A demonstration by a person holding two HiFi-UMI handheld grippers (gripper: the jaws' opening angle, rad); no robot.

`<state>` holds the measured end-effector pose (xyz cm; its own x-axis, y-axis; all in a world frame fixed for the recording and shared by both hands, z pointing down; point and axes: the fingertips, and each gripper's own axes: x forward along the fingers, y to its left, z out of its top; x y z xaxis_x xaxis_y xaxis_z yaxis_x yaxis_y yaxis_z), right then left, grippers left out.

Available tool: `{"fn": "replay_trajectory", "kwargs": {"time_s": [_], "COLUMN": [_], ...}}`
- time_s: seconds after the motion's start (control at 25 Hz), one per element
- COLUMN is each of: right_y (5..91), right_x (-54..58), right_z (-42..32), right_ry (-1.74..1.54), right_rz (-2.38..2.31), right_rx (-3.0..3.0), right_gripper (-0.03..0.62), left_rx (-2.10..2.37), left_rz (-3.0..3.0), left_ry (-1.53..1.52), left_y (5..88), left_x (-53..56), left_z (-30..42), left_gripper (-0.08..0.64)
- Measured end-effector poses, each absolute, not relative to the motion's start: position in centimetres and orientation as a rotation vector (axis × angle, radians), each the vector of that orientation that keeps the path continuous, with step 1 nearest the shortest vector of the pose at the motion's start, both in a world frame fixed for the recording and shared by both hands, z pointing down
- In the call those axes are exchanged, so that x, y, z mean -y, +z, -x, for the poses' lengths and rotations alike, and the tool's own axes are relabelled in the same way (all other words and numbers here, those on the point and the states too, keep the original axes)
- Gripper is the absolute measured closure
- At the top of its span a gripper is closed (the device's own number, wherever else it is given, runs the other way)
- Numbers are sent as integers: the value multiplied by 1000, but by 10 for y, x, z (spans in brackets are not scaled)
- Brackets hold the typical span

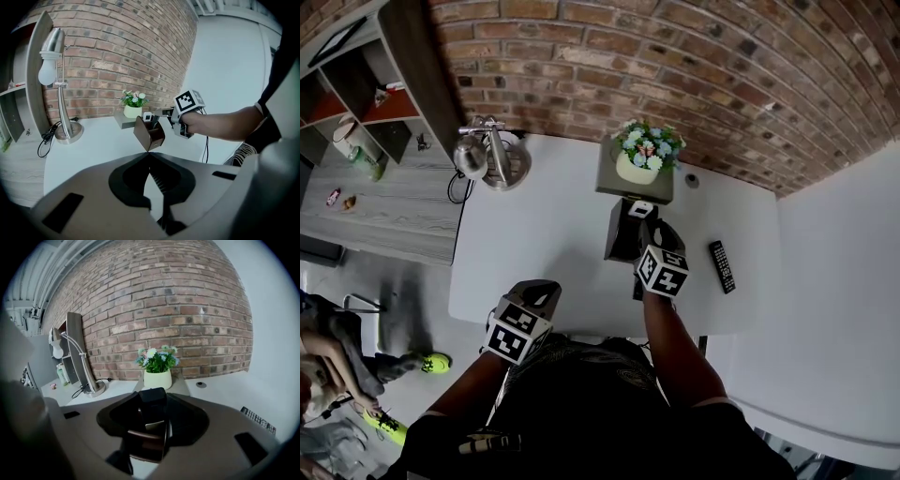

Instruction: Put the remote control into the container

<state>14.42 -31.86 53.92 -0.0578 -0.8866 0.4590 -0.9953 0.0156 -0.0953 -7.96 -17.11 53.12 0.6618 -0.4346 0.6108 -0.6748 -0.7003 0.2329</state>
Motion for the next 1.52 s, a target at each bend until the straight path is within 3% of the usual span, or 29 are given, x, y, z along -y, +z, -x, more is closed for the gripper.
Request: {"fn": "replay_trajectory", "kwargs": {"time_s": [0.28, 0.64, 0.68, 0.76, 0.8, 0.96, 1.52], "right_y": [539, 464, 460, 458, 459, 466, 490], "right_x": [329, 273, 259, 230, 216, 175, 131], "right_z": [-133, -122, -119, -114, -111, -105, -118], "right_ry": [512, 416, 438, 494, 537, 684, 670], "right_rz": [-1742, -1713, -1698, -1668, -1650, -1623, -1679], "right_rx": [2067, 2300, 2333, 2382, 2404, 2442, 2281], "right_gripper": [387, 374, 393, 558, 584, 584, 583], "left_rx": [856, 814, 810, 804, 801, 773, 688], "left_rz": [-2446, -2496, -2507, -2527, -2532, -2529, -2619], "left_ry": [725, 685, 671, 621, 587, 507, 544], "left_y": [531, 524, 520, 512, 508, 494, 487], "left_x": [166, 160, 161, 164, 166, 170, 169], "left_z": [76, 59, 56, 51, 48, 37, 9], "left_gripper": [566, 566, 566, 566, 566, 566, 566]}}
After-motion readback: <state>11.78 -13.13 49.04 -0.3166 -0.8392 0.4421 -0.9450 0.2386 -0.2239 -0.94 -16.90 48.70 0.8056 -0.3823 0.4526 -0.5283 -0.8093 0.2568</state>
